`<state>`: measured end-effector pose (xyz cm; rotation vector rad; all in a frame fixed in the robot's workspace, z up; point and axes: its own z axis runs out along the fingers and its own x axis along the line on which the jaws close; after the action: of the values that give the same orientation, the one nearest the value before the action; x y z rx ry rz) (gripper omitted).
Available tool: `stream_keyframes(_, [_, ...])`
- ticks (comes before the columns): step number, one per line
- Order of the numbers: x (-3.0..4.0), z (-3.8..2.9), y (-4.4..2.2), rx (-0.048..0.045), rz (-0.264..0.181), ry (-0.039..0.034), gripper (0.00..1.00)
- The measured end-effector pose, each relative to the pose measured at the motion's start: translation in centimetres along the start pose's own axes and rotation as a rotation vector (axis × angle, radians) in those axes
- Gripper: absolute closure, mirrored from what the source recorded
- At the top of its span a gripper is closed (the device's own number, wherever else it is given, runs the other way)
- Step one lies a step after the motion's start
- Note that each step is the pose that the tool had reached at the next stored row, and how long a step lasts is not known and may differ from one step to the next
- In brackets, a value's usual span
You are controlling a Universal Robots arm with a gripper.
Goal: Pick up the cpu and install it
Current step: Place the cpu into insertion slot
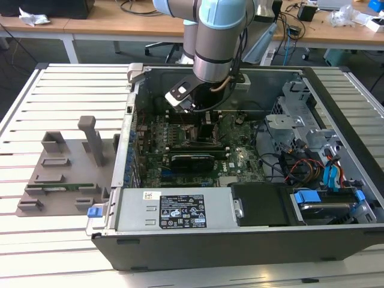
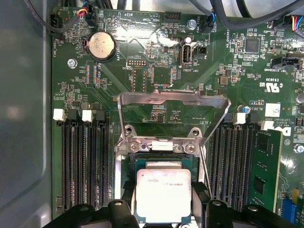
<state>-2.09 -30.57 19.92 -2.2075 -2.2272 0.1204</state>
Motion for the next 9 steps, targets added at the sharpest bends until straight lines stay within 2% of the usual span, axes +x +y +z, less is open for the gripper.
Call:
stream_keyframes(1, [0.0, 0.0, 0.0, 0.0, 0.0, 0.0, 0.45])
stream_keyframes(2, [0.0, 0.0, 0.0, 0.0, 0.0, 0.0, 0.38])
stream_keyframes(9, [0.08, 0.02, -0.01, -0.0001, 0.0, 0.001, 0.38])
